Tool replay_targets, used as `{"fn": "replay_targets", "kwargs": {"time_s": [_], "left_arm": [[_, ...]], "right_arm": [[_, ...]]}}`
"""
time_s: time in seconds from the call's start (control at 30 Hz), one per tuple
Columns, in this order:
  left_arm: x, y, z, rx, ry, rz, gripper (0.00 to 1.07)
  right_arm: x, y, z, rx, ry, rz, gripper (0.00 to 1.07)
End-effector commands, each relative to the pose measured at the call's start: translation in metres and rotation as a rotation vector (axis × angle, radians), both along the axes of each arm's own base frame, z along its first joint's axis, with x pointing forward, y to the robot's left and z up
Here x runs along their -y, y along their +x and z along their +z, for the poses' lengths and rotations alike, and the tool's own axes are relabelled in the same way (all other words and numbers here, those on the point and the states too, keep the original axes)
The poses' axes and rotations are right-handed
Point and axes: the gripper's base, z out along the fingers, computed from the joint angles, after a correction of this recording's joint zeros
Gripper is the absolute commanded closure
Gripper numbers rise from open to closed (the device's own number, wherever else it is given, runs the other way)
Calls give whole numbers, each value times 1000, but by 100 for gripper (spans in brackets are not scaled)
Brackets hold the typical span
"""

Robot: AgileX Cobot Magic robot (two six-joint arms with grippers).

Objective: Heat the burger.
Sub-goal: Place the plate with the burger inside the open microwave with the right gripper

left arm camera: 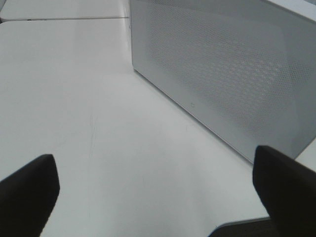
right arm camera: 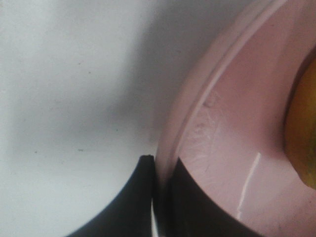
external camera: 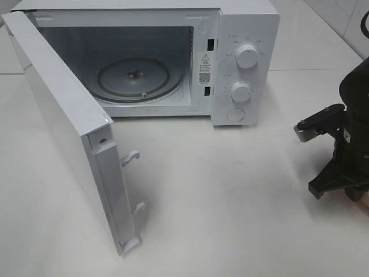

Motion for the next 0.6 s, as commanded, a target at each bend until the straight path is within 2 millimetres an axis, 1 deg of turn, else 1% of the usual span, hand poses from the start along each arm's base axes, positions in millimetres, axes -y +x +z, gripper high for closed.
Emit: {"fn": "replay_targets", "kwargs": {"time_s": [0.03, 0.1, 0.2, 0.23, 0.3, 0.37, 0.47, 0.53, 0.6], "left_arm": [[0, -2, 1, 29, -1, 1, 6], [0, -2, 1, 29, -1, 1, 6], [0, -2, 1, 29, -1, 1, 6], [0, -2, 1, 29, -1, 1, 6], [0, -2, 1, 29, -1, 1, 6], [0, -2, 1, 29, -1, 1, 6], [0, -2, 1, 29, -1, 1, 6], [0, -2, 1, 29, -1, 1, 6], [0, -2, 1, 29, -1, 1, 6]], "right_arm": [[1, -2, 9, 17, -56, 35, 107], [-3, -5, 20, 52, -86, 56, 107], [-4, -6, 23, 57, -95, 64, 107], [-6, -8, 27, 57, -107, 80, 107], [-8, -9, 28, 58, -111, 86, 107], [-14, -14, 35, 67, -118, 113, 107], [-16, -16, 38, 76, -119, 124, 107], [-18, -26, 44, 98, -122, 159, 107], [-18, -29, 45, 100, -120, 161, 107]]}}
